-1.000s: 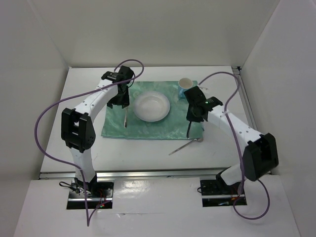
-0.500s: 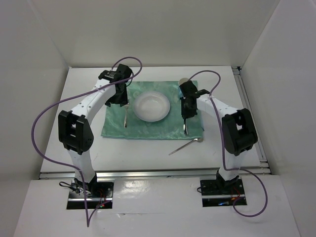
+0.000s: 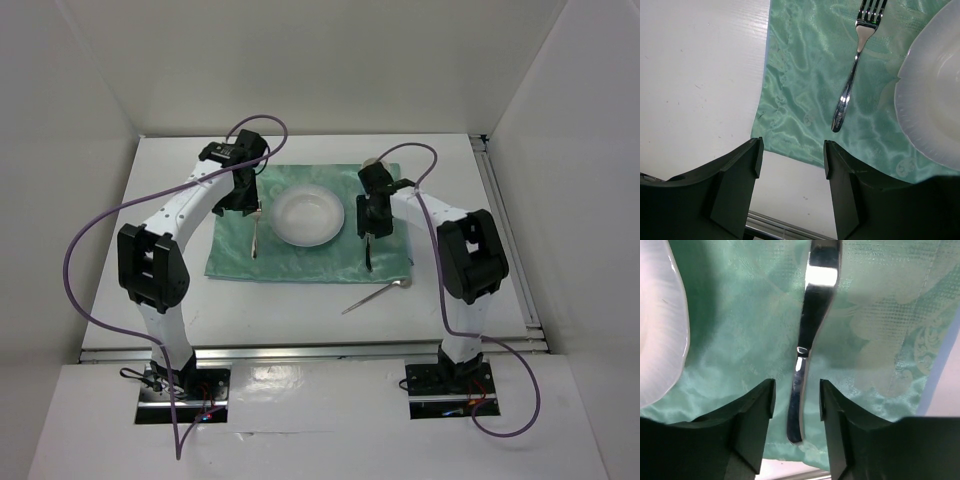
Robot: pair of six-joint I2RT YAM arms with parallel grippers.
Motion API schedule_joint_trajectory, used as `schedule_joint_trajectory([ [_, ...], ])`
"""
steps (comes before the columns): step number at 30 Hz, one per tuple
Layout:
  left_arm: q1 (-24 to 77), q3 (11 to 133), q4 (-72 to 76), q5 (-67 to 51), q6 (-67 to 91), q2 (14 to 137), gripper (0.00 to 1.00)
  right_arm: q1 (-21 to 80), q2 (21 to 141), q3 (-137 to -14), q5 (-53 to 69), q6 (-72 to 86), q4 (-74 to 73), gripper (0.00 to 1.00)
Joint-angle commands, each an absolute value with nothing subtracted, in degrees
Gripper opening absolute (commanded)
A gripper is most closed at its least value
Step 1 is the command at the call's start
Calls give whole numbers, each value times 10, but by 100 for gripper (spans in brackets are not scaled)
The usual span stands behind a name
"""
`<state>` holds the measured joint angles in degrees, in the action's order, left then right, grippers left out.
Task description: Set the dinner table for one person
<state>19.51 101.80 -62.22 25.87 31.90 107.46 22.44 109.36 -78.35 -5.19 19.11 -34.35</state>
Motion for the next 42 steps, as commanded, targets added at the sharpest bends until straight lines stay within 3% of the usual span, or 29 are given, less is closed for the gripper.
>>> schedule_joint_trajectory([
  [1,191,1022,-630,270,326,1049,68,221,1074,-811,-57,206,-339,54],
  [7,191,1022,-630,270,326,1043,68,215,967,-769,-90,260,-356,59],
  [12,191,1022,-630,270,326,1038,68,214,831,-623,-83,343,-376,60],
  [17,191,1022,-630,265,326,1033,68,238,743,-511,-72,416,-388,70],
  [22,191,1022,-630,258,326,1027,68,245,737,-473,-47,448,-362,74],
  [28,191,1017,-630,258,326,1027,68,277,811,-466,-41,478,-329,74],
  [36,191,1005,-630,268,321,1022,68,311,874,-481,-81,532,-350,70],
  [42,191,1005,-625,263,321,1022,68,311,868,-461,-106,555,-355,51],
])
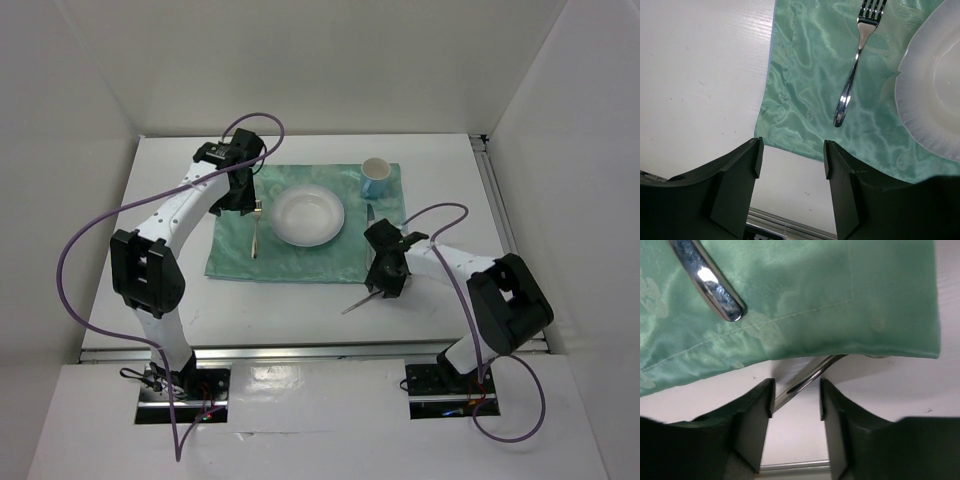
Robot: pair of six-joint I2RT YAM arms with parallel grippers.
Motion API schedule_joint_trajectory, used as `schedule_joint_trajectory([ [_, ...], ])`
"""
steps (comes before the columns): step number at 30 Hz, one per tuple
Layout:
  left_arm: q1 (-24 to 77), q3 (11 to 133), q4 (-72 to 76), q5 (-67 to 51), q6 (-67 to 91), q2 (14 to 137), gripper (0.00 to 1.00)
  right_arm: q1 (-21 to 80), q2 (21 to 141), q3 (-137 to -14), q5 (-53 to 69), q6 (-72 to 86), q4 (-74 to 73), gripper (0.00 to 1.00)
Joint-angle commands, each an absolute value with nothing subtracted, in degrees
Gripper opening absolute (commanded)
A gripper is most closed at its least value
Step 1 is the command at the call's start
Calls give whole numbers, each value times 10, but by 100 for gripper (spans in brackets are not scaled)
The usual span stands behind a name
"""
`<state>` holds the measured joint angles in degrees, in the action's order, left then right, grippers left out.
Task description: Set the dinner table for one person
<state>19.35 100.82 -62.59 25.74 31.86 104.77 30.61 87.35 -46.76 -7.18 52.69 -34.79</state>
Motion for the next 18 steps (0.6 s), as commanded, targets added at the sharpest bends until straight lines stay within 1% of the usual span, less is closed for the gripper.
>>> schedule_joint_trajectory([
  [1,191,1005,-625,263,321,1027,68,311,868,-454,-116,565,-355,48],
  [2,191,1005,-625,263,321,1027,68,311,863,-454,-116,573,-360,40],
  [4,191,1005,-625,263,321,1027,68,311,848,-442,-128,584,-375,28],
  [5,191,1005,-625,263,321,1027,68,311,840,-442,-134,584,-385,24],
  [6,191,1005,-625,263,321,1027,68,311,831,-437,-141,598,-395,16],
  [9,191,1005,-625,263,321,1027,68,311,782,-437,-174,618,-446,9],
  [10,191,1005,-625,263,321,1027,68,311,769,-442,-185,618,-463,4],
  [12,191,1005,-625,263,321,1027,68,311,731,-461,-220,624,-513,1],
  [14,191,1011,-625,263,321,1027,68,311,704,-494,-250,616,-538,0],
  [17,191,1011,-625,263,321,1022,68,311,706,-549,-249,515,-513,0],
  [18,191,1016,-625,263,321,1022,68,311,715,-566,-241,434,-471,0],
])
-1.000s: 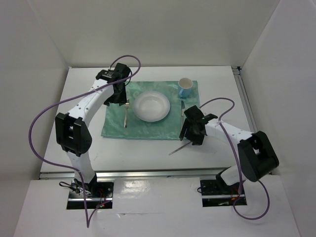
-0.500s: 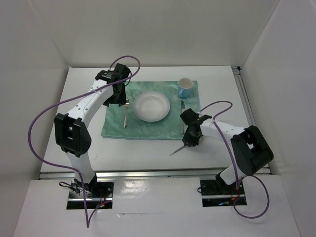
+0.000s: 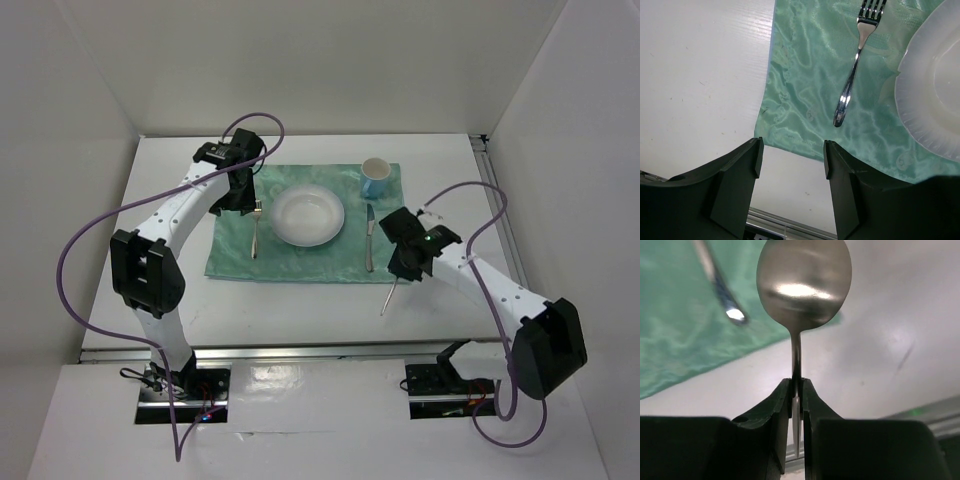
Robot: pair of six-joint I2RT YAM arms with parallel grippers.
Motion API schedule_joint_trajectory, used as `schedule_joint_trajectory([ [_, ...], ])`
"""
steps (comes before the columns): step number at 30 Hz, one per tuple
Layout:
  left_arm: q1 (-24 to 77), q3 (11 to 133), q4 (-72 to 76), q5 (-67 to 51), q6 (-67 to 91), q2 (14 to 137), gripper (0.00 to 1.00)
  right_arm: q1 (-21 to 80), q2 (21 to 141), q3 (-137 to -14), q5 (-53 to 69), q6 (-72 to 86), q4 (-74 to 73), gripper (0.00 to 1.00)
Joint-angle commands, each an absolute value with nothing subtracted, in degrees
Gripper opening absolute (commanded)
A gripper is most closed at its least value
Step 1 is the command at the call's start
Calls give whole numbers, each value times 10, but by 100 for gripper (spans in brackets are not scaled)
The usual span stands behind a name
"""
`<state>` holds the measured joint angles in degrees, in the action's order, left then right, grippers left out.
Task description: Set the dinner table for one person
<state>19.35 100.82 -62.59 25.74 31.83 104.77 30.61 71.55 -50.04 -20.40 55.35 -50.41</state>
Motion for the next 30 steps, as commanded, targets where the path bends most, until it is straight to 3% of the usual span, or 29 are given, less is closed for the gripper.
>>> schedule_joint_trajectory([
  [1,191,1016,-625,263,321,1022,68,311,729,-586,-235,401,-458,0],
  [11,185,1016,-630,268,316,1017,68,231,987,-808,-106,147,-374,0],
  [25,180,1014,-630,273,309,1023,69,178,1100,-824,-76,106,-315,0],
  [29,180,1014,-630,268,309,1023,69,172,1125,-839,-88,127,-337,11],
  [30,180,1019,-630,268,309,1023,69,172,1125,-845,-95,127,-337,22],
])
